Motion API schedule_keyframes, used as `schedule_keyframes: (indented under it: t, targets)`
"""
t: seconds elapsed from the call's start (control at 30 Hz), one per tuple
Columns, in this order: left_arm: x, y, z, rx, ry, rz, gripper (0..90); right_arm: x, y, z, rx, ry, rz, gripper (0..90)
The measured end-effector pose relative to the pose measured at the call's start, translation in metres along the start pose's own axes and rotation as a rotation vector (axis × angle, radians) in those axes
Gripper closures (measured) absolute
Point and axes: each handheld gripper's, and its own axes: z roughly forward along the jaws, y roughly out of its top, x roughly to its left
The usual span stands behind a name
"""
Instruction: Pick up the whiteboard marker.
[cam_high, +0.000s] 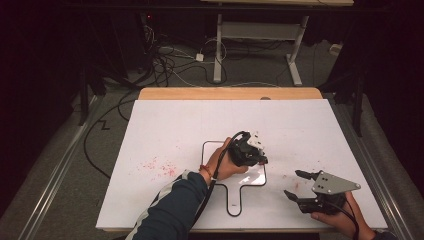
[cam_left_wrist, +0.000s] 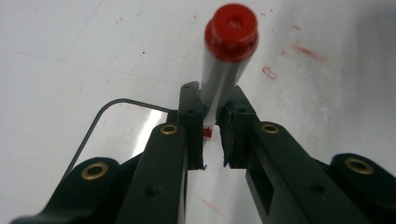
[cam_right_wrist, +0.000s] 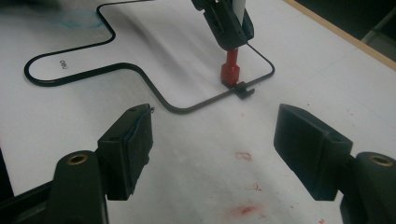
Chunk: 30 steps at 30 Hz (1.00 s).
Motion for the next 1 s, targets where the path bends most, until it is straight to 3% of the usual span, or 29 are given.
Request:
schedule_keyframes:
  t: [0.03,0.17,0.47,0.63,0.67,0.77,1.0]
  targets:
    - [0.001,0.002,0.000,0.017,0.029,-0.001,78.6,0.000,0.000,0.000,0.001,0.002,0.001,29.1]
    - [0.011,0.007,0.000,0.056,0.048,-0.042,78.6,0.001,0.000,0.002,0.008,0.003,-0.001,29.2]
    - [0.003,0.012,-0.004,0.111,-0.038,-0.007,78.6,0.000,0.000,0.001,0.003,0.008,-0.001,29.1]
    - [0.008,0.010,-0.005,0.116,0.057,-0.031,78.6,0.001,0.001,0.000,-0.001,0.002,-0.001,29.1]
    - [0.011,0.009,-0.004,0.108,0.056,-0.041,78.6,0.001,0.001,0.000,-0.001,0.001,-0.007,29.1]
    - [0.013,0.007,-0.004,0.094,0.048,-0.058,78.6,0.001,0.001,0.001,0.002,0.004,-0.005,29.1]
    - [-0.003,0.005,-0.010,0.112,-0.041,-0.021,78.6,0.000,0.000,0.001,0.001,0.008,-0.006,29.1]
